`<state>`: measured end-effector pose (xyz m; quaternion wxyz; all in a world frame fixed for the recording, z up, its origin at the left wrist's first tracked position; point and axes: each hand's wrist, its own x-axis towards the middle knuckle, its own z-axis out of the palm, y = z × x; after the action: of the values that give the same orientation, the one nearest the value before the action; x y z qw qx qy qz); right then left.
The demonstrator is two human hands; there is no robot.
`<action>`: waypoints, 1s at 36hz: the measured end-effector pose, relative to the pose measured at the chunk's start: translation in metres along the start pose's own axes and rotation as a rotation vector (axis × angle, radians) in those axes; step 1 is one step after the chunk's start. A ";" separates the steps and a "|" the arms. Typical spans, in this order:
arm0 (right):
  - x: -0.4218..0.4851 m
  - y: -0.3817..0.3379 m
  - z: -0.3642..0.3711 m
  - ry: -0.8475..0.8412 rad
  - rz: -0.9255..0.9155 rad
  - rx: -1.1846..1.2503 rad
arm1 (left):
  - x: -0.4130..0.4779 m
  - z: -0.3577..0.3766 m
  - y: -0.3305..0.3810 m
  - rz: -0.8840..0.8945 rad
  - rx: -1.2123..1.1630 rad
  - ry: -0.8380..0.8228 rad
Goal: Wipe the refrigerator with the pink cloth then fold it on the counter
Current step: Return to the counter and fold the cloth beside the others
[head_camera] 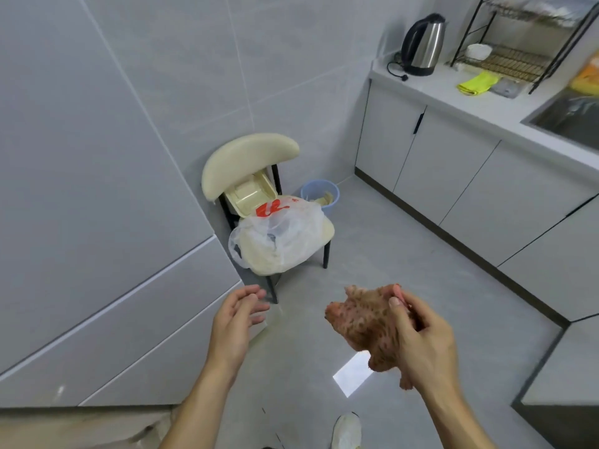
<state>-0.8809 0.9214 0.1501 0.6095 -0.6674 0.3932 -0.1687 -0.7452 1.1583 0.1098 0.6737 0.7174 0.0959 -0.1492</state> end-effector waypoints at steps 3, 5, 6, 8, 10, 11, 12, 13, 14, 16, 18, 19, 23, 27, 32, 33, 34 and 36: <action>0.021 -0.025 -0.024 0.002 0.004 0.045 | 0.009 0.036 0.013 0.006 -0.008 -0.022; 0.037 -0.031 -0.037 -0.009 0.012 0.076 | 0.016 0.058 0.021 0.007 0.013 -0.042; 0.047 -0.030 -0.042 -0.023 0.024 0.103 | 0.019 0.067 0.024 0.007 0.024 -0.051; 0.062 -0.030 -0.049 -0.006 0.056 0.163 | 0.026 0.085 0.029 0.004 0.035 -0.066; 0.079 -0.029 -0.057 0.024 0.050 0.125 | 0.035 0.101 0.031 -0.008 0.043 -0.075; 0.086 -0.028 -0.060 0.041 0.043 0.089 | 0.039 0.105 0.032 -0.017 0.048 -0.077; 0.097 -0.029 -0.064 0.058 0.038 0.072 | 0.045 0.114 0.033 -0.024 0.055 -0.084; 0.107 -0.030 -0.067 0.076 0.033 0.062 | 0.052 0.123 0.034 -0.028 0.061 -0.089; 0.117 -0.030 -0.070 0.097 0.029 0.058 | 0.060 0.132 0.036 -0.028 0.067 -0.093; 0.142 -0.031 -0.074 0.128 0.026 0.050 | 0.079 0.151 0.042 -0.016 0.081 -0.106; 0.165 -0.037 -0.077 0.165 0.034 0.052 | 0.101 0.171 0.049 -0.008 0.092 -0.122; 0.176 -0.039 -0.078 0.180 0.039 0.072 | 0.113 0.181 0.052 -0.007 0.100 -0.128; 0.219 -0.054 -0.081 0.217 0.044 0.141 | 0.159 0.223 0.071 0.003 0.108 -0.181; 0.267 -0.069 -0.076 0.294 0.055 0.151 | 0.203 0.263 0.096 0.027 0.129 -0.248; 0.320 -0.086 -0.070 0.326 0.063 0.166 | 0.254 0.309 0.128 0.050 0.152 -0.320; 0.331 -0.090 -0.069 0.331 0.062 0.167 | 0.264 0.318 0.133 0.051 0.159 -0.333; 0.342 -0.094 -0.069 0.335 0.066 0.168 | 0.273 0.327 0.137 0.049 0.165 -0.345; 0.363 -0.098 -0.070 0.348 0.081 0.170 | 0.291 0.345 0.145 0.040 0.174 -0.358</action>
<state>-0.6689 0.6040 0.1642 0.5928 -0.5579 0.5034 -0.2895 -0.4528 0.7858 0.1293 0.6182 0.7368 -0.0531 -0.2688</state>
